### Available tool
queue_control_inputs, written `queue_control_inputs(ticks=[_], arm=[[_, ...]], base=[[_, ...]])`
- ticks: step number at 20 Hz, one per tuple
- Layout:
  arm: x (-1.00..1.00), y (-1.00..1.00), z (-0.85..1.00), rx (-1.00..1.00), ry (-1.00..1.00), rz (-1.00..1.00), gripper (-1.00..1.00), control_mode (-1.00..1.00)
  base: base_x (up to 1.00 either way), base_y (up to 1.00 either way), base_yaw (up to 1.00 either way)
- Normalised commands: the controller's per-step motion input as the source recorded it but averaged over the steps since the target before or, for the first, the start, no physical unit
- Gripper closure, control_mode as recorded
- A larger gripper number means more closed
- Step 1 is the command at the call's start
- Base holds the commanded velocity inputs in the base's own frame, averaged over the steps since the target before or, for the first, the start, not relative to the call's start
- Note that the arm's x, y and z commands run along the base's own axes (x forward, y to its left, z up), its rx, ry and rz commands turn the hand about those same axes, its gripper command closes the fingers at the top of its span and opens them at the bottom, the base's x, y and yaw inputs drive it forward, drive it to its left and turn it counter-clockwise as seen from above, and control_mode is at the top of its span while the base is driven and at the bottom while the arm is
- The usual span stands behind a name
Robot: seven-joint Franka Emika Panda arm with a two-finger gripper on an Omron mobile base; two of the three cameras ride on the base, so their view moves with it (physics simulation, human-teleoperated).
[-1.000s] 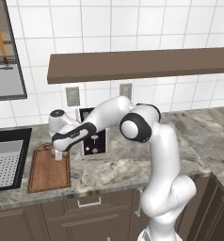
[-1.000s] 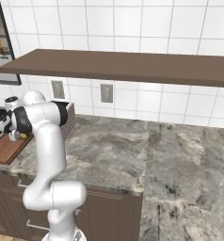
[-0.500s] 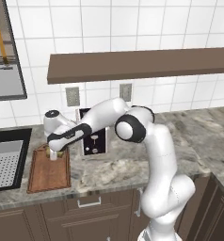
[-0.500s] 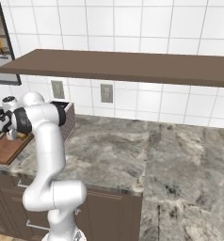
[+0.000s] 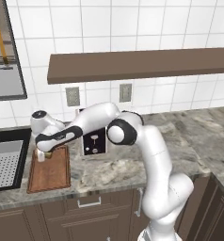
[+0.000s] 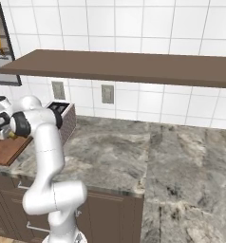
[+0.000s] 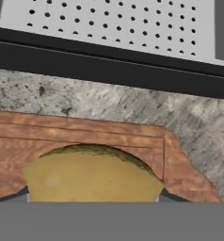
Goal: Pick up the sponge from the counter and clean the cutting board by briefly scrubbing or pressing down on the cutting board. Once finished, release the sponge.
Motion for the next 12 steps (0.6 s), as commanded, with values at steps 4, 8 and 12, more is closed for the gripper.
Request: queue_control_inputs(ticks=[4,8,12], arm=[[-0.60,0.46,-0.05,0.00,-0.02,0.00,1.00,-1.00],[-0.83,0.12,-0.03,0.04,-0.05,0.00,1.00,-1.00],[-0.88,0.00,-0.02,0.09,-0.01,0.00,1.00,-1.00]], base=[[0.00,0.00,0.00],[0.00,0.00,0.00],[0.00,0.00,0.00]])
